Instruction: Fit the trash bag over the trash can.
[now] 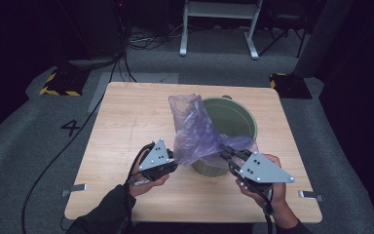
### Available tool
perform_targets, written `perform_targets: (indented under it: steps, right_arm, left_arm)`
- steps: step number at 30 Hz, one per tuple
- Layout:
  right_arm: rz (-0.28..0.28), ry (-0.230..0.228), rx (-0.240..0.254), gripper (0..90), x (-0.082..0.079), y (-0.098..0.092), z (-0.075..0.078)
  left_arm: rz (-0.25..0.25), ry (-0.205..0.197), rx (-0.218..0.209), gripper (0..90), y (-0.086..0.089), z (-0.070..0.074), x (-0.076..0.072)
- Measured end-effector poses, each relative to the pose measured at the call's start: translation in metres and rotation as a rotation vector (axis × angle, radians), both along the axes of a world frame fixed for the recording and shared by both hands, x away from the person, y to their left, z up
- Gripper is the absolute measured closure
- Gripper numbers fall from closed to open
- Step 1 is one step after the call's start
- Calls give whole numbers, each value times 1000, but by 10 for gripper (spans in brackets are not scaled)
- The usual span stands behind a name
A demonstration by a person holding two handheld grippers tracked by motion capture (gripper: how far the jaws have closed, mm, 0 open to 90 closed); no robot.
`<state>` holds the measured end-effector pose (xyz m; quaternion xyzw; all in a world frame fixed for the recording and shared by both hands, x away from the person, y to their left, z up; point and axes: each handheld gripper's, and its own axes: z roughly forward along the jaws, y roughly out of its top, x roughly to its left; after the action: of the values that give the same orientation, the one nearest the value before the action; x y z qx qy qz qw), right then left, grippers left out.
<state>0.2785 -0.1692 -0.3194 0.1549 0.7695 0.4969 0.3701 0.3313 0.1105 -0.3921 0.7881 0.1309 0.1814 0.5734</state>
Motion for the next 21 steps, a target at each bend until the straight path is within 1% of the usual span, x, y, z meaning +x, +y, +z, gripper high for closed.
perform_targets:
  steps: [1,2,4,5,6,7,8,10,11,12,13,14,15,16,17,21]
  right_arm:
    - [0,0,0,882,0,0,0]
    - [-20,13,13,892,3,-6,-1]
    - [-58,53,51,893,9,-19,-4]
    - [-83,69,68,893,12,-26,-6]
    - [-135,100,95,893,18,-39,-10]
    - [-163,118,112,894,21,-47,-13]
    - [-163,118,112,894,21,-47,-13]
    - [-185,153,135,896,27,-57,-18]
    - [-202,191,163,897,32,-67,-24]
    - [-202,210,178,897,35,-72,-27]
    - [-202,210,178,897,35,-72,-27]
    - [-204,234,222,897,37,-81,-32]
    - [-195,243,241,897,37,-84,-32]
    - [-195,243,241,897,37,-84,-32]
    - [-191,244,247,897,35,-87,-32]
    - [-189,233,241,897,30,-89,-32]
  left_arm:
    - [0,4,-6,893,0,-1,0]
    - [-1,6,-5,893,1,-1,0]
    - [-6,7,2,893,2,-1,0]
    - [-7,10,2,893,2,-1,0]
    - [-14,17,1,892,1,-2,0]
    - [-19,23,12,893,0,-4,0]
    - [-19,23,12,893,0,-4,0]
    - [-25,28,18,893,-2,-6,0]
    - [-25,28,21,892,-2,-7,-1]
    - [-31,30,25,892,-2,-8,-2]
    - [-31,30,25,891,-2,-8,-2]
    - [-35,36,32,891,-2,-10,-1]
    - [-36,40,31,890,-2,-11,-1]
    - [-36,40,31,887,-2,-11,-1]
    - [-51,44,23,884,-1,-13,-2]
    - [-49,44,25,861,0,-16,-4]
